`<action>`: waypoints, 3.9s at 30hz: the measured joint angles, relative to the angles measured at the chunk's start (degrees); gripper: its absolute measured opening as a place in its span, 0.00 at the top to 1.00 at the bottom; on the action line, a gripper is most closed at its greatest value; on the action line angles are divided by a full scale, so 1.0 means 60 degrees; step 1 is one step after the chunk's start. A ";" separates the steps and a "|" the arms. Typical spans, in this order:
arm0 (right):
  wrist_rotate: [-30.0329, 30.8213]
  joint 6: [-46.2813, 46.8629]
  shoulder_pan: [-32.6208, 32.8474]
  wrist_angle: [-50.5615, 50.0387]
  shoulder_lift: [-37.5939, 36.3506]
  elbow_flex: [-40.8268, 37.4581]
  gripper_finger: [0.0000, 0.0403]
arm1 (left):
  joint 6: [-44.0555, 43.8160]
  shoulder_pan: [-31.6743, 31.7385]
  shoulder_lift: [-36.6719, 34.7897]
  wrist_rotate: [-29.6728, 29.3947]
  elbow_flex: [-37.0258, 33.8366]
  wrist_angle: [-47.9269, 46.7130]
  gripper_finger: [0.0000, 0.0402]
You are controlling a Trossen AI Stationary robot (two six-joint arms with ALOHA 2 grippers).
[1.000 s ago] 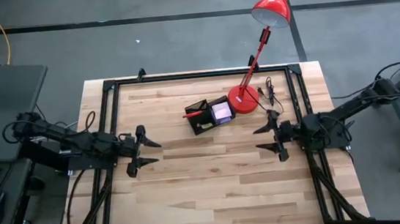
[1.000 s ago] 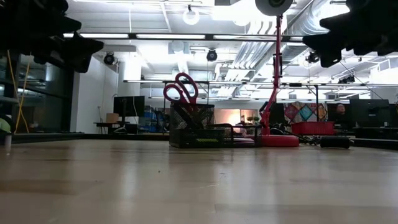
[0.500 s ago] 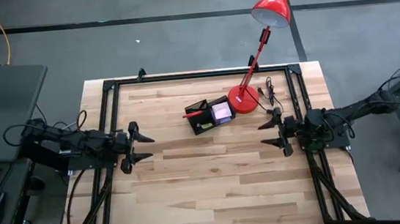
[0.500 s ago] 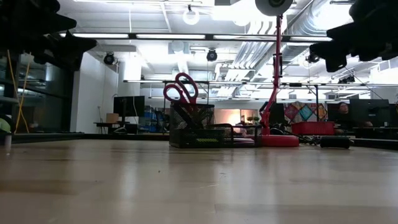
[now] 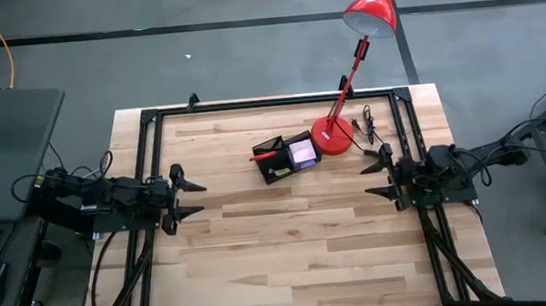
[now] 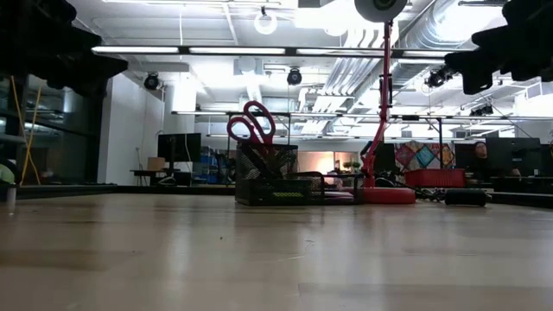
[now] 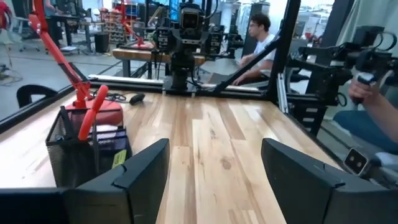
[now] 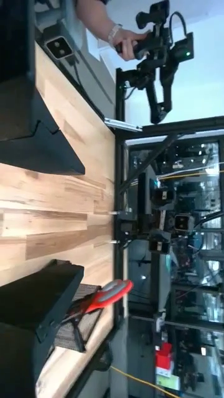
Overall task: Pick and place office supplies into organizer
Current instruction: Return to Home Position
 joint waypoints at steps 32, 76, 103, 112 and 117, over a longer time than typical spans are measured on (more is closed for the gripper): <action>0.1249 0.1733 0.0007 -0.1614 -0.0018 0.0135 0.41 | -0.0515 0.0002 0.0114 -0.0882 0.0315 -0.1375 0.39; 0.1241 0.1733 0.0007 -0.1631 -0.0018 0.0135 0.41 | -0.0500 0.0002 0.0114 -0.0860 0.0315 -0.1379 0.39; 0.1242 0.1733 0.0007 -0.1635 -0.0018 0.0138 0.41 | -0.0500 -0.0001 0.0114 -0.0867 0.0315 -0.1380 0.39; 0.1240 0.1733 0.0007 -0.1635 -0.0018 0.0138 0.41 | -0.0503 0.0001 0.0114 -0.0867 0.0315 -0.1379 0.39; 0.1240 0.1733 0.0007 -0.1635 -0.0018 0.0138 0.41 | -0.0503 -0.0002 0.0114 -0.0867 0.0315 -0.1379 0.39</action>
